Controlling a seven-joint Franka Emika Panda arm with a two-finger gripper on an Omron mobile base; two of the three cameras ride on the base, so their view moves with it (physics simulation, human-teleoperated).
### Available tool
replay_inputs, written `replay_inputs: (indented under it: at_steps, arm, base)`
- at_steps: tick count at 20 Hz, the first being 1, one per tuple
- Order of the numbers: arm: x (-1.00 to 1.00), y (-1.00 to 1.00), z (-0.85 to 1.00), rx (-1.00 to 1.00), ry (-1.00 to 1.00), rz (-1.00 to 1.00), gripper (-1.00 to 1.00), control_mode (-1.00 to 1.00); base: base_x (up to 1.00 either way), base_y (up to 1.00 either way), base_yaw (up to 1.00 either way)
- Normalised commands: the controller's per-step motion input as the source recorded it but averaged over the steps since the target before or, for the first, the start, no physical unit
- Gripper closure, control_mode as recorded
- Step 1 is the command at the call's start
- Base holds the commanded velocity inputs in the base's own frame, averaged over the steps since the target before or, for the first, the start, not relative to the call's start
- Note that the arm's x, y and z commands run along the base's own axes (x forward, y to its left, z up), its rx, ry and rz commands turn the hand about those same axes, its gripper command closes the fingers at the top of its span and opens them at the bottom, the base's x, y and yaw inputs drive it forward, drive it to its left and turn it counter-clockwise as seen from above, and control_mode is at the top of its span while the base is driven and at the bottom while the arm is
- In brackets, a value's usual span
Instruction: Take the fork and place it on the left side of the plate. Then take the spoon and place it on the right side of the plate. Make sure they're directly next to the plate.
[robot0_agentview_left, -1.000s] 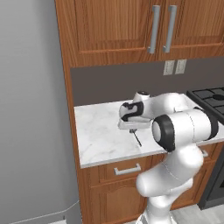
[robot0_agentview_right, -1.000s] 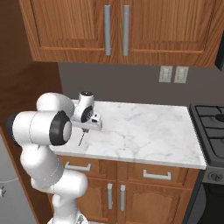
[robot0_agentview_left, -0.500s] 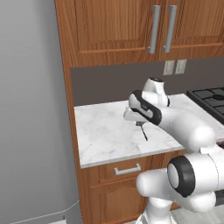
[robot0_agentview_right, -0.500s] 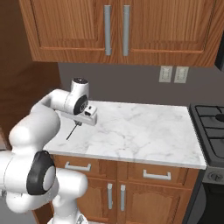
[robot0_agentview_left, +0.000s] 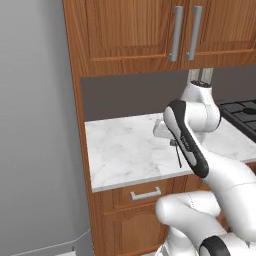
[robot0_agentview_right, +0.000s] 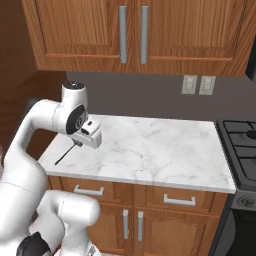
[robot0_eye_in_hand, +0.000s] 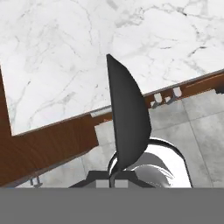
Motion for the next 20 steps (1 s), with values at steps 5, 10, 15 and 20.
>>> replay_inputs:
  at_steps: [5,10,15,20]
  arm:
    - [-1.00,-0.11,0.01,-0.03,0.00,0.04,1.00,-1.00]
    - [-0.78,0.00,0.00,-0.04,0.00,0.16,1.00,-1.00]
    - [-0.54,0.00,-0.03,-0.03,0.00,0.16,1.00,-1.00]
    - [-0.11,0.00,0.00,-0.01,0.00,0.03,1.00,1.00]
  base:
    - [0.00,0.00,0.00]
    - [0.00,0.00,0.00]
    - [0.00,0.00,0.00]
    - [-0.56,0.00,0.13]
